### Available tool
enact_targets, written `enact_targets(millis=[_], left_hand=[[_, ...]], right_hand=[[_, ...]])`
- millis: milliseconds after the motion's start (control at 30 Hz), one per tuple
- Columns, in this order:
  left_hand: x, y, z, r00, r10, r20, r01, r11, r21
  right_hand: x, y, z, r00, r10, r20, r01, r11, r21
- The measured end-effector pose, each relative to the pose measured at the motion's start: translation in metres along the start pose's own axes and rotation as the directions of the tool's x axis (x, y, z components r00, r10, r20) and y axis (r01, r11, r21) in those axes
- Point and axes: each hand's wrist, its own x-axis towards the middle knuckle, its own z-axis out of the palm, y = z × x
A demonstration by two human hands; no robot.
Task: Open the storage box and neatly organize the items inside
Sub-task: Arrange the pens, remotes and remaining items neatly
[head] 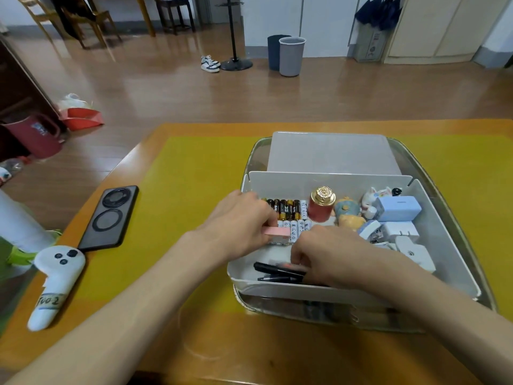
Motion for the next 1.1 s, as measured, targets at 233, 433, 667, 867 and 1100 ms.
enact_targets(millis=[233,433,667,867,1100], left_hand=[[0.001,-0.005,-0.001,0.999,0.037,0.014,-0.037,0.999,0.034],[-0.009,-0.014,-0.02,0.989,-0.008,-0.146,0.009,1.0,0.011],[-0.007,-0.013,-0.015,0.997,-0.061,-0.053,0.06,0.998,-0.031],[-0.003,-0.012,-0.018,0.993,-0.074,-0.094,0.072,0.997,-0.031],[-0.005,-0.015,-0.018,0.991,-0.082,-0.102,0.078,0.996,-0.042]], right_hand=[[0.007,0.004,0.004,0.997,-0.073,-0.011,0.072,0.996,-0.061],[0.019,-0.007,0.01,0.993,-0.099,-0.072,0.105,0.99,0.09],[0.012,-0.008,0.006,0.977,-0.154,-0.147,0.155,0.988,-0.008],[0.009,0.007,-0.004,0.971,-0.082,-0.224,0.087,0.996,0.012],[0.03,-0.002,0.001,0.981,-0.068,-0.183,0.077,0.996,0.046]])
